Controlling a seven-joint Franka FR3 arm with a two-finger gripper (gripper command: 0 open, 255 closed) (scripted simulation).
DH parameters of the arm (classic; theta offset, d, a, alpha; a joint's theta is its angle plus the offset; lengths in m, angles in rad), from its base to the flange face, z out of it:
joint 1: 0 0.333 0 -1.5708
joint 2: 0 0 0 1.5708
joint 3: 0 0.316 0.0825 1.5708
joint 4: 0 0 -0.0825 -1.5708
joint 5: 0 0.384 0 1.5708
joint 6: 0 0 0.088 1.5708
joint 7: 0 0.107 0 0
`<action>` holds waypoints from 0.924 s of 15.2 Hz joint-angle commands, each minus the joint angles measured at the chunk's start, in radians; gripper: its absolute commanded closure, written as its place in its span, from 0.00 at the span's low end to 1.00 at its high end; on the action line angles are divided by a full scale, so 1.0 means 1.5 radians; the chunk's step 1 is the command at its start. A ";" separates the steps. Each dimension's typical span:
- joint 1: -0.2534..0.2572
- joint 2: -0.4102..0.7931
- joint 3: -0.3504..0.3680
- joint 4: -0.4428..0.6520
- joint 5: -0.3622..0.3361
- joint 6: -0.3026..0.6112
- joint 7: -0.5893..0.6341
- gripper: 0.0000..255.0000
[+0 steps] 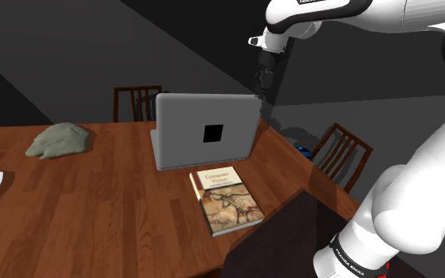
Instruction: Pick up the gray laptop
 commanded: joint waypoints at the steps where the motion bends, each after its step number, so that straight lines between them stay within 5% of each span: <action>1: 0.003 0.058 -0.006 0.051 0.017 0.001 -0.068 0.00; 7: -0.007 0.224 0.006 0.228 0.064 -0.023 -0.235 0.00; 14: -0.006 0.228 0.008 0.170 0.066 0.039 -0.239 0.00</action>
